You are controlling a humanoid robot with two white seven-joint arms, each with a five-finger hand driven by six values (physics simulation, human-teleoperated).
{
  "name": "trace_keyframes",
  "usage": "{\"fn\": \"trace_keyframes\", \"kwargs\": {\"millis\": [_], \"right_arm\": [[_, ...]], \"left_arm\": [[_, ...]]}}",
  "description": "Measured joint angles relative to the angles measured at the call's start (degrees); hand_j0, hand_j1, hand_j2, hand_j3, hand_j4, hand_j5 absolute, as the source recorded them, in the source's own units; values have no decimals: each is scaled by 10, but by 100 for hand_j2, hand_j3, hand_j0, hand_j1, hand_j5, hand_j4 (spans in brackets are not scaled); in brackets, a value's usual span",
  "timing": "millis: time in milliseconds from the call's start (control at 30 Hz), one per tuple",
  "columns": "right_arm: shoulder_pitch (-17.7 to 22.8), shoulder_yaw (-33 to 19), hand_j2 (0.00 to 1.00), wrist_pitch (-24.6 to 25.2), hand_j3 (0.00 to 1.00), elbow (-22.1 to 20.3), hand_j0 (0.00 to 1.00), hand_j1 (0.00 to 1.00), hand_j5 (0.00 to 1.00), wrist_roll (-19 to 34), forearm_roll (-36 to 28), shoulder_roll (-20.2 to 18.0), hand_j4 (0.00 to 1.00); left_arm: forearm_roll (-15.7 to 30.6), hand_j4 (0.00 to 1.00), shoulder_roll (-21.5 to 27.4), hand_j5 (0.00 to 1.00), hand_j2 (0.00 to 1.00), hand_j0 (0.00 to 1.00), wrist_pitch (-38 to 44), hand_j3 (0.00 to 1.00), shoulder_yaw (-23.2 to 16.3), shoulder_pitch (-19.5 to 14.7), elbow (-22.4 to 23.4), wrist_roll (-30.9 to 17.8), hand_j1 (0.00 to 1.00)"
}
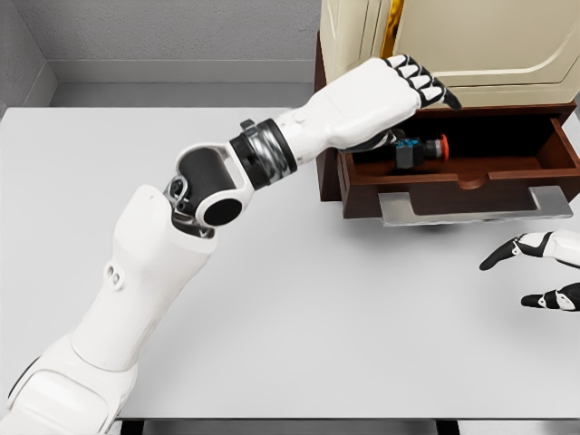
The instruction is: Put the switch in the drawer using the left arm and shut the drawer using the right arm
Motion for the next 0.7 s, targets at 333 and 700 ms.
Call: {"fn": "trace_keyframes", "kwargs": {"millis": [333, 700], "right_arm": [[-1, 0, 74, 0, 74, 0, 74, 74, 74, 0, -5, 0, 74], [-15, 0, 73, 0, 73, 0, 73, 73, 73, -14, -16, -3, 73]], "left_arm": [[210, 100, 58, 100, 100, 100, -119, 100, -11, 19, -90, -1, 100], [406, 100, 371, 100, 100, 100, -144, 100, 227, 280, -42, -1, 100]]}}
